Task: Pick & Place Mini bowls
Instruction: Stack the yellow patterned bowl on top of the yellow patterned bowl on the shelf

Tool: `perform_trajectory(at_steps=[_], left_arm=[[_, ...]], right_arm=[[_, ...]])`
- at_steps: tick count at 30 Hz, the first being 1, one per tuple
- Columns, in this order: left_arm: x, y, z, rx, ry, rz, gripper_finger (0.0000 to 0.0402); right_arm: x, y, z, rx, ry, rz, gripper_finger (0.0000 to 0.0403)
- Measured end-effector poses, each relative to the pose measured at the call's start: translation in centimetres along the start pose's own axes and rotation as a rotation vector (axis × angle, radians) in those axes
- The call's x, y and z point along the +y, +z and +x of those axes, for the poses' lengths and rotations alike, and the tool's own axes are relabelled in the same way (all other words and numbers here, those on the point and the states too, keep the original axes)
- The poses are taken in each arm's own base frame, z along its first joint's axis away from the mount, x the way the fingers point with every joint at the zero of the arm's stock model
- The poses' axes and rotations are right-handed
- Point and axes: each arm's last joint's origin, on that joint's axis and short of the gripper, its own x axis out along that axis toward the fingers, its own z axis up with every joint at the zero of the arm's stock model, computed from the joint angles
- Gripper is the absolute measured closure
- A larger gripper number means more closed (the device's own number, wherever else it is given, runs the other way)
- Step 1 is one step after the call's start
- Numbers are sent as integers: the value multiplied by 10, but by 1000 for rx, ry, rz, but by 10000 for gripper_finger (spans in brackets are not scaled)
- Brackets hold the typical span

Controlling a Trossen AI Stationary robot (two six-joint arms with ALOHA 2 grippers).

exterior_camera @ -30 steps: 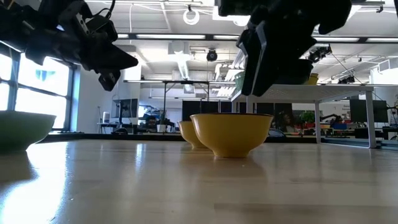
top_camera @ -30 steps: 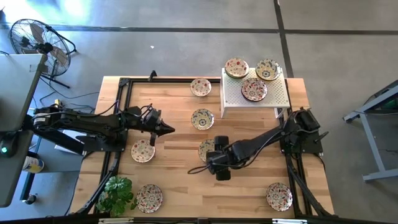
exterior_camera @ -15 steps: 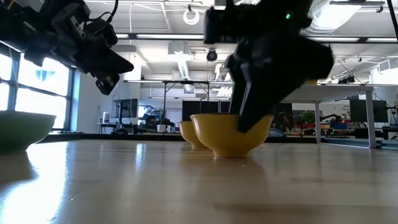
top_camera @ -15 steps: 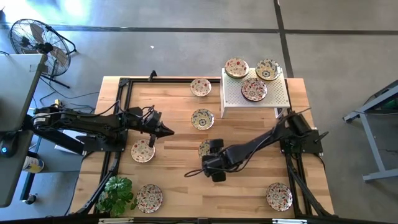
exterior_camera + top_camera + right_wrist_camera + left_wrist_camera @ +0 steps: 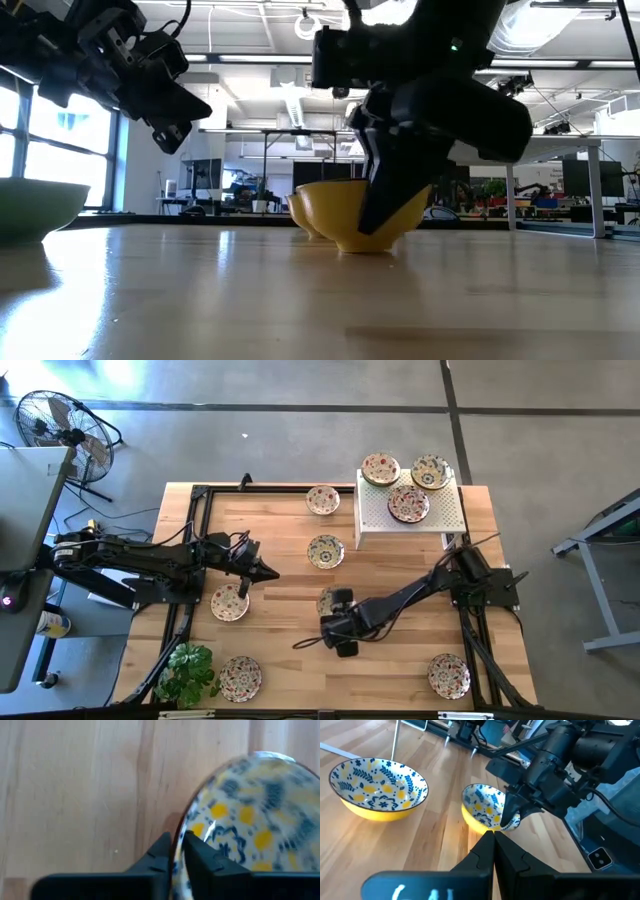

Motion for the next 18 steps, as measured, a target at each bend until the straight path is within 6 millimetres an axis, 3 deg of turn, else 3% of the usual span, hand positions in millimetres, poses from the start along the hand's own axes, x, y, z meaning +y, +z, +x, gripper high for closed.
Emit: perform_trajectory(at_steps=[2, 8, 12, 18], left_arm=[[0, 0, 0, 0, -1, 1, 401], [0, 0, 0, 0, -1, 2, 401], [0, 0, 0, -2, 1, 3, 401], [6, 8, -7, -53, 23, 0, 402]], right_arm=[[-1, 2, -2, -13, -15, -1, 389], [-3, 16, -14, -23, -29, 99, 373], [-6, 33, -30, -52, -27, 127, 393], [-15, 57, -63, -67, -25, 169, 388]])
